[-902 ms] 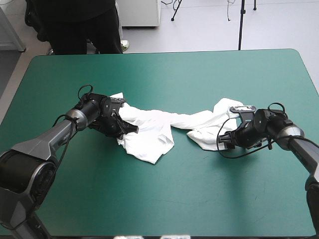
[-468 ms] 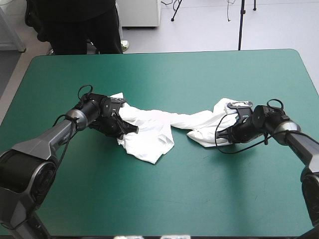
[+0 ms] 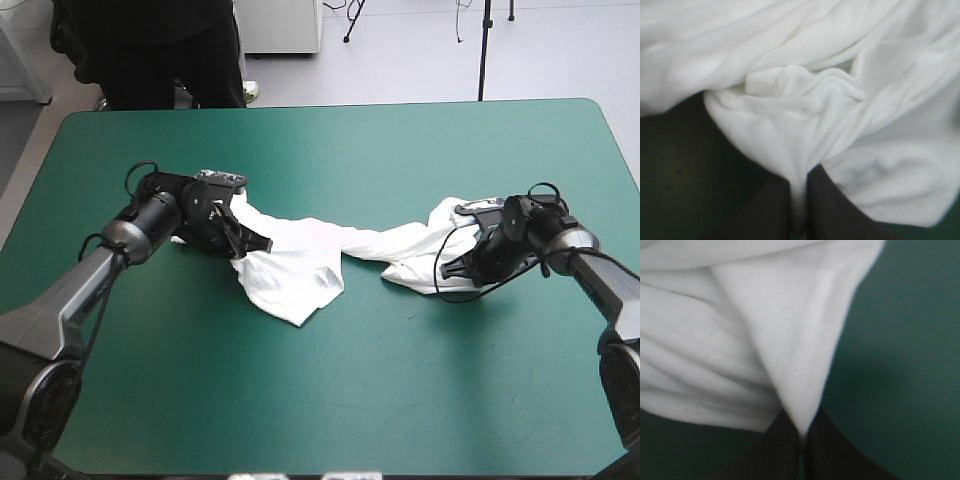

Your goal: Fold the cloth

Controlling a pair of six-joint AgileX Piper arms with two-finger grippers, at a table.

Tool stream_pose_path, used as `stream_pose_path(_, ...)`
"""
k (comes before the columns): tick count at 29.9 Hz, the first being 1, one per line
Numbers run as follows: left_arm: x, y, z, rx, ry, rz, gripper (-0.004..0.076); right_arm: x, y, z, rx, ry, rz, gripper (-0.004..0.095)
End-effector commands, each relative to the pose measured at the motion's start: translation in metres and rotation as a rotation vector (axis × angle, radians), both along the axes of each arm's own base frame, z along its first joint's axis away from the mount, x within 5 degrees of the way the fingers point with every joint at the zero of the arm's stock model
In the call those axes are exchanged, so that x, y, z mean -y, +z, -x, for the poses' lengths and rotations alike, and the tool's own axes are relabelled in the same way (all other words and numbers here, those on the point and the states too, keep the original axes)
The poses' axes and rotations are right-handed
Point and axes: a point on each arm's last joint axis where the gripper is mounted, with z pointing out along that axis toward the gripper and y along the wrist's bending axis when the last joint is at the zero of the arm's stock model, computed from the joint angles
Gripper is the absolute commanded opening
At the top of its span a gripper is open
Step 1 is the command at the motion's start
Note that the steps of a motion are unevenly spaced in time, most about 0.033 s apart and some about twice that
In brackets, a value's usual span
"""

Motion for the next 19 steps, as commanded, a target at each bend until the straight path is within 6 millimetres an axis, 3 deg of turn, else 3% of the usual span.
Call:
stream_pose_path(1, -0.010, 0.067, 0.021, 0.196, -0.010, 0.024, -0.0009, 0.011, 0.070, 0.000, 0.203, -0.044, 0.071, -0.0017)
stream_pose_path(7, -0.027, 0.149, 0.065, 0.416, -0.006, 0.072, -0.0009, 0.018, 0.181, 0.027, 0.523, -0.094, 0.038, -0.0017)
stream_pose_path(11, -0.041, 0.213, 0.104, 0.631, 0.002, 0.147, -0.0009, 0.025, 0.255, 0.065, 0.771, -0.122, -0.004, -0.0017)
stream_pose_path(15, -0.056, 0.269, 0.146, 0.830, 0.009, 0.216, -0.0009, 0.032, 0.311, 0.110, 0.977, -0.135, -0.049, -0.0017)
stream_pose_path(19, -0.070, 0.311, 0.186, 0.980, 0.012, 0.269, -0.0009, 0.039, 0.350, 0.157, 1.145, -0.144, -0.089, -0.0017)
